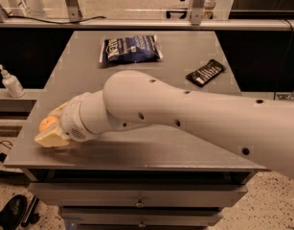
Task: Move orange near blue chip bag
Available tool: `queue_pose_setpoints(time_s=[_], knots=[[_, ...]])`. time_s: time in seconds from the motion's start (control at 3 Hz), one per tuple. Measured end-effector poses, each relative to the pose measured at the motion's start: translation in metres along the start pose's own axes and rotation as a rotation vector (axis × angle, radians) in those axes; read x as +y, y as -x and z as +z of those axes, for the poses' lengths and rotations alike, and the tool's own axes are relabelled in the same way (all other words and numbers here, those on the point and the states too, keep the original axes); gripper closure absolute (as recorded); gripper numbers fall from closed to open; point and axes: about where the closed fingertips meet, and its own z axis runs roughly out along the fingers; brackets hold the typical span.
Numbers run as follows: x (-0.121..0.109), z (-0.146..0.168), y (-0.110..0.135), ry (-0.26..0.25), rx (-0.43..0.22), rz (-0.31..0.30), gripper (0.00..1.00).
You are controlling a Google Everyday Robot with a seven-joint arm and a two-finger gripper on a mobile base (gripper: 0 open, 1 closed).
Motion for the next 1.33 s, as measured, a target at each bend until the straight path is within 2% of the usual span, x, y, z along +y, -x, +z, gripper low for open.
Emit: queue_pose_setpoints(time_s=[0.33,0.67,1.33], knots=[[-0.011,-0.014,-0.002,-0.030,0.013,-0.002,1.00],[-0.035,-0.047,-0.002,-0.096,0.031,-0.012,1.00],[-0.035,-0.051,-0.001,-0.114,0.045,-0.018,1.00]])
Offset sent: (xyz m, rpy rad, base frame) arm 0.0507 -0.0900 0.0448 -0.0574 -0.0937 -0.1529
